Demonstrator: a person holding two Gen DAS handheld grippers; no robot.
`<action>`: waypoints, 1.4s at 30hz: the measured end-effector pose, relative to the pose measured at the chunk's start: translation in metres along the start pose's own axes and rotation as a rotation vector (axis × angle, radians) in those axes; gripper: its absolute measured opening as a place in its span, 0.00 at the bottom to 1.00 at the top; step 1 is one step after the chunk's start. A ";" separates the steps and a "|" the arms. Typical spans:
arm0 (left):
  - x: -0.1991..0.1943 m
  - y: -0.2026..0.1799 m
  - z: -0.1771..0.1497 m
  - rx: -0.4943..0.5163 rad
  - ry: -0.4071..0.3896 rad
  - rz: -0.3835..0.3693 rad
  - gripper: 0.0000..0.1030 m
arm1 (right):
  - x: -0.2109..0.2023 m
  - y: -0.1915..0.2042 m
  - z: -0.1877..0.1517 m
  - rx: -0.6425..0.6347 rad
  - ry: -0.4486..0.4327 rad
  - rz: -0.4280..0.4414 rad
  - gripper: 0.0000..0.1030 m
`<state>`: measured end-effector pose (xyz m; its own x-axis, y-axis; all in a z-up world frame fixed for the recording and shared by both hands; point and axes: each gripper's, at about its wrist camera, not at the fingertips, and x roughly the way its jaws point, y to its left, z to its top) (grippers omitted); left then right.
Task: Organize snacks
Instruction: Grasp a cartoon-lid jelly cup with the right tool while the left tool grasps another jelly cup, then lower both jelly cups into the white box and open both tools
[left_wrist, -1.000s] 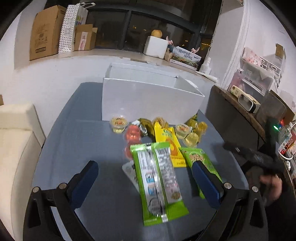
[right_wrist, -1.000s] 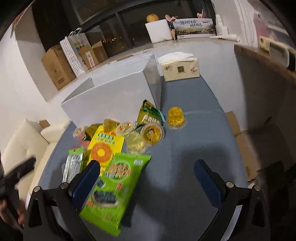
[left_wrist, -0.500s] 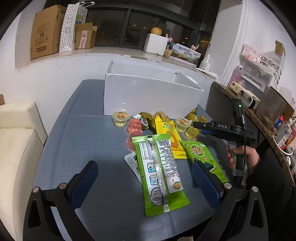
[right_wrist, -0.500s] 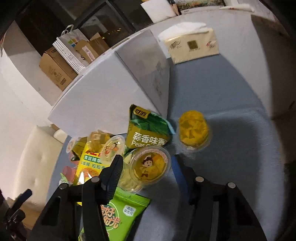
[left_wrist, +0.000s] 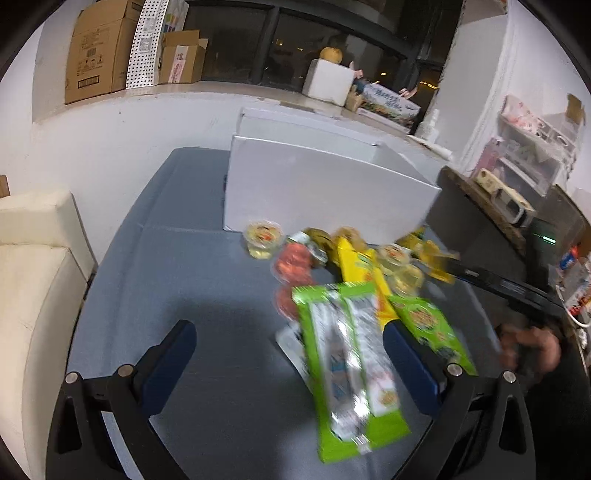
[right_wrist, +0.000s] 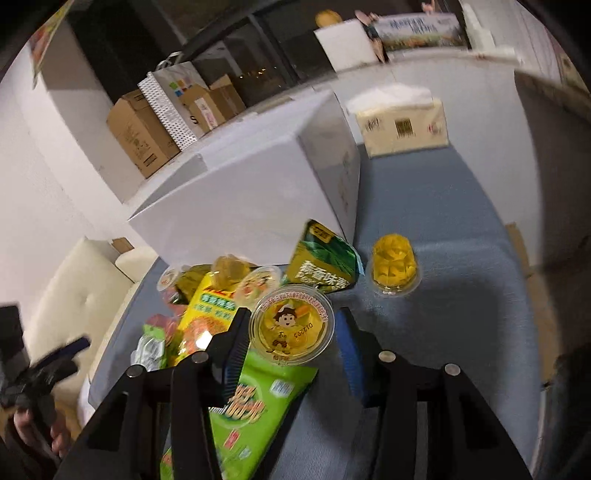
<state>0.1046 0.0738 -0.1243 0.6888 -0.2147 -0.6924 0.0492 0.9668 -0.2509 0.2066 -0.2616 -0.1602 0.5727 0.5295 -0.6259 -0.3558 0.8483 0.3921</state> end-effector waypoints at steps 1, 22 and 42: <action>0.007 0.003 0.006 0.000 0.003 0.007 1.00 | -0.009 0.005 -0.002 -0.002 -0.008 0.003 0.49; 0.139 0.023 0.070 -0.082 0.128 0.061 0.47 | -0.066 0.044 -0.031 -0.030 -0.067 0.024 0.49; -0.003 -0.032 0.094 0.111 -0.180 -0.055 0.47 | -0.043 0.091 0.026 -0.140 -0.127 0.058 0.49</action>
<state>0.1691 0.0566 -0.0501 0.8003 -0.2490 -0.5455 0.1626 0.9657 -0.2022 0.1684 -0.2077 -0.0803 0.6334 0.5809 -0.5112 -0.4853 0.8128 0.3223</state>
